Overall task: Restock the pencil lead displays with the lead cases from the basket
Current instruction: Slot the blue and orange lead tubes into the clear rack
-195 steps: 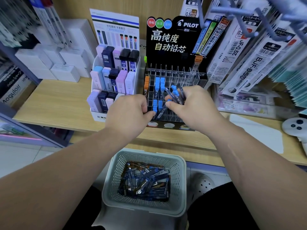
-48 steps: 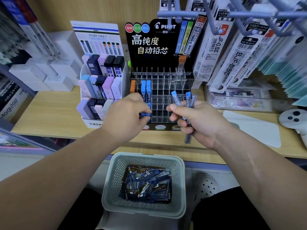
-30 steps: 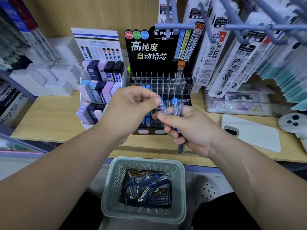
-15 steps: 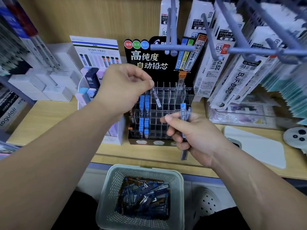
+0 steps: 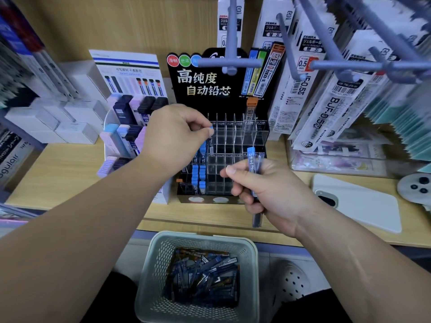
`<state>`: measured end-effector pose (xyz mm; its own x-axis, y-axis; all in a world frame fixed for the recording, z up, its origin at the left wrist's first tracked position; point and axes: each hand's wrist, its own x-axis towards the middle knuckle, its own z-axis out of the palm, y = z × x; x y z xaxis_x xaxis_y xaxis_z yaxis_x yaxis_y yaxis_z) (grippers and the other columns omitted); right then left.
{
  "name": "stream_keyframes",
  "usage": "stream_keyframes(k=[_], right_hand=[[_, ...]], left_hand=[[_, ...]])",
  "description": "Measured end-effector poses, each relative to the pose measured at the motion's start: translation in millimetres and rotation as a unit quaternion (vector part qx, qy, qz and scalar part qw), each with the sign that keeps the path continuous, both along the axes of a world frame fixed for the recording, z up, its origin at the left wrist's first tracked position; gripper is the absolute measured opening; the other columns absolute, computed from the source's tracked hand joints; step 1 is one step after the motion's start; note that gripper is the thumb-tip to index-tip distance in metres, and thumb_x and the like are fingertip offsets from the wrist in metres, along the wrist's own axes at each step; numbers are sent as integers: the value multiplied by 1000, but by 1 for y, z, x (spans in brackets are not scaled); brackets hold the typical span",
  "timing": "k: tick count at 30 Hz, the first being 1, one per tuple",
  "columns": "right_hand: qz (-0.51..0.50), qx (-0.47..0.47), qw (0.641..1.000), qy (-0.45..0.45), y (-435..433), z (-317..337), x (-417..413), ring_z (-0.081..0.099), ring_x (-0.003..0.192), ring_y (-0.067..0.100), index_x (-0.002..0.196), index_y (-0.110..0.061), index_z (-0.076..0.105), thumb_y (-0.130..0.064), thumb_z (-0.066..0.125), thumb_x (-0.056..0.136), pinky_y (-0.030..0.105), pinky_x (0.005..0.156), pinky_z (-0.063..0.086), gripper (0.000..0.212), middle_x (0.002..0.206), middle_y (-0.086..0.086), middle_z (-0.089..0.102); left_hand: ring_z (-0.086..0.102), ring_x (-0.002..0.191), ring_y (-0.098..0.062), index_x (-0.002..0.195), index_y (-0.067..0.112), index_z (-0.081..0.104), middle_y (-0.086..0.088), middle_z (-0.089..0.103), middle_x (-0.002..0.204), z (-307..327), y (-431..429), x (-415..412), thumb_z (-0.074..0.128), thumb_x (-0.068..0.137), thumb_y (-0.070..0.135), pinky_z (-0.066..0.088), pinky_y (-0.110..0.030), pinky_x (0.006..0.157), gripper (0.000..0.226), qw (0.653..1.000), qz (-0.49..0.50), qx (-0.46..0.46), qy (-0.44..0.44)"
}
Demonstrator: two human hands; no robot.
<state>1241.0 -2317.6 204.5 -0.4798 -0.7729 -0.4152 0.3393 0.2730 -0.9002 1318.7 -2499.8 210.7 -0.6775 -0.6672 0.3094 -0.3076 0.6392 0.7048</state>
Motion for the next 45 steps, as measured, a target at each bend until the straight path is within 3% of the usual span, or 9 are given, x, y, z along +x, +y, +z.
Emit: stream_keyframes(k=[8,15,19,24,27,32,35,38,45], right_hand=[[3,12,1000,9,0,-1,1,42,49,9,87,-16,73,-18,72,92,20,42,31,5,79,12,62],[6,12,1000,3,-3,-2,1,42,49,9,99,-9,74,-17,71,92,20,42,31,10,66,2,59],[20,3,1000,-4,-6,1,2,42,49,8,91,-14,75,-15,73,91,19,42,31,3,63,1,58],[48,-17,998,-22,-9,4,6,40,46,7,86,-15,70,-12,71,91,18,41,29,6,62,1,56],[66,-16,997,-20,-10,5,8,40,46,6,84,-15,68,-12,71,92,18,41,29,9,61,1,55],[79,-19,996,-24,-10,4,9,43,47,7,83,-16,68,-21,78,82,18,41,28,11,62,0,58],[65,-31,997,-28,-9,5,7,46,50,7,87,-13,70,-29,80,63,17,41,29,30,64,0,60],[40,-22,998,-31,-8,2,4,43,50,7,86,-13,75,-32,81,61,17,40,29,32,63,-1,57],[-41,43,997,-57,-3,-3,-2,35,48,8,93,-9,76,-39,70,92,19,40,25,31,61,-2,47]], left_hand=[[49,50,-3,74,28,76,12,53,54,2,2,-4,83,77,26,35,-17,50,8,998,29,-14,-63],[48,51,-2,74,26,75,9,56,56,4,-1,-1,80,80,24,40,-18,55,8,999,30,23,-32],[51,57,-5,77,23,76,-6,66,67,20,11,3,77,85,25,44,-24,56,8,993,-33,109,26],[63,74,-19,81,13,78,-14,74,80,32,36,16,74,87,15,56,-38,73,7,955,-158,251,-27],[57,63,-24,81,7,74,-22,67,69,29,41,19,71,88,6,49,-34,59,7,931,-168,325,-8],[41,41,-9,80,5,67,-1,55,48,31,41,20,66,89,1,34,-17,42,10,913,-162,375,-1],[41,42,-10,73,12,69,2,62,56,38,29,20,67,87,4,29,-18,41,16,920,-124,369,42],[48,41,-13,71,11,68,0,60,51,43,9,19,68,85,2,32,-22,40,17,941,-56,320,94],[59,46,-12,87,10,72,3,64,54,27,-5,11,72,87,3,42,-22,42,7,967,-11,232,105]])
